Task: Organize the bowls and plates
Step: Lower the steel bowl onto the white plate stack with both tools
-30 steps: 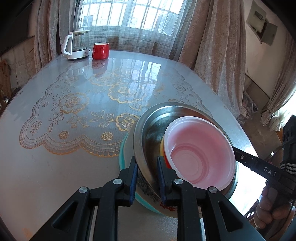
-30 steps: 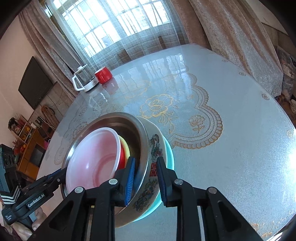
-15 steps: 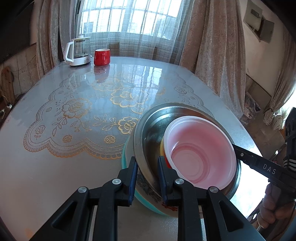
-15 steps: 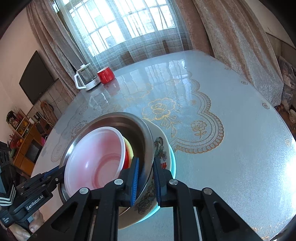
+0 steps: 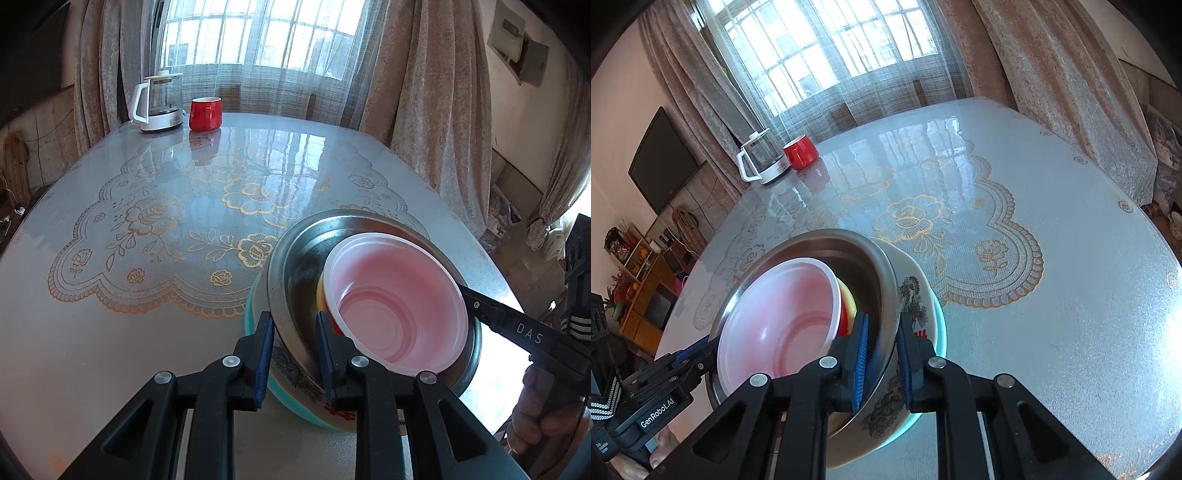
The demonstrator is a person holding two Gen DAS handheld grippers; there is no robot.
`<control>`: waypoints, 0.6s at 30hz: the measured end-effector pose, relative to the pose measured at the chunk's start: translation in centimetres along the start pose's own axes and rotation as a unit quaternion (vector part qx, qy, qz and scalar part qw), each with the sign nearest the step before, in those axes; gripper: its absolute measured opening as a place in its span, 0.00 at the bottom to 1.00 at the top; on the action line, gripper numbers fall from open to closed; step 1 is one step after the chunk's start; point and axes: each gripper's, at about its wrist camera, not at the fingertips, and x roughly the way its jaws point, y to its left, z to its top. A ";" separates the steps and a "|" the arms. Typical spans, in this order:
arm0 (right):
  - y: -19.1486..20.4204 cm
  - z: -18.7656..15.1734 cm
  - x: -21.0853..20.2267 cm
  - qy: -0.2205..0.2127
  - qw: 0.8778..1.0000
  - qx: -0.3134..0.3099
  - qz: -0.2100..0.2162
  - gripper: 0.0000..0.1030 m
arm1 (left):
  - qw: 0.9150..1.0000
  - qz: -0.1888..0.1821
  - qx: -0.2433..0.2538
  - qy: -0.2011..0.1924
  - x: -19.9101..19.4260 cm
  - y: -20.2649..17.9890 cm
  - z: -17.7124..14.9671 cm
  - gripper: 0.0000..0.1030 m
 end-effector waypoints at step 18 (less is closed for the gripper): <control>-0.2 -0.1 0.4 -0.003 1.000 0.005 0.005 0.15 | 0.999 0.042 0.018 -0.017 -0.2 -0.6 0.0 0.23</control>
